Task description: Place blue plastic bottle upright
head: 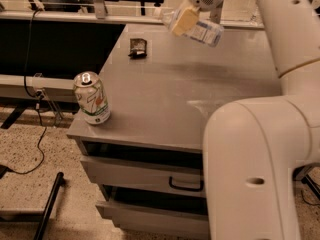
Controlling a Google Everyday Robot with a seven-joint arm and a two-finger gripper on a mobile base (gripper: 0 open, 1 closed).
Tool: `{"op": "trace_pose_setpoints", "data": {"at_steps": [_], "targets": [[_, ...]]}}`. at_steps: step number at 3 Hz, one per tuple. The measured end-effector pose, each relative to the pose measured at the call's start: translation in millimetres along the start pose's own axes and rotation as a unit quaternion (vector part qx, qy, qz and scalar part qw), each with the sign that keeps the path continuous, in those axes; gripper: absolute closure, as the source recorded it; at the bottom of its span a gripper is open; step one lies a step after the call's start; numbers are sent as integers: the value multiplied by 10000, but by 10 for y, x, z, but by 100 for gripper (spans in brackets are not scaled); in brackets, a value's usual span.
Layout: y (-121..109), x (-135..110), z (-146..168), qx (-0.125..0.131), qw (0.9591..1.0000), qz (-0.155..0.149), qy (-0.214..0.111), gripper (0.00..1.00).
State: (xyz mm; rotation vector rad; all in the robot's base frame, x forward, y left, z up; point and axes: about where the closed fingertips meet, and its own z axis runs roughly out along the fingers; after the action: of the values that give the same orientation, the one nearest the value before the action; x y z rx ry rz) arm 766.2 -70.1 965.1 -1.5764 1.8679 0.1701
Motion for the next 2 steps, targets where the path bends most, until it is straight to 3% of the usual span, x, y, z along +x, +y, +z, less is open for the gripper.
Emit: {"op": "trace_pose_setpoints", "data": {"at_steps": [1, 2], "targets": [[103, -227, -652, 336, 9939, 22, -1050, 100], [320, -185, -936, 458, 9872, 171, -1515, 100]]}}
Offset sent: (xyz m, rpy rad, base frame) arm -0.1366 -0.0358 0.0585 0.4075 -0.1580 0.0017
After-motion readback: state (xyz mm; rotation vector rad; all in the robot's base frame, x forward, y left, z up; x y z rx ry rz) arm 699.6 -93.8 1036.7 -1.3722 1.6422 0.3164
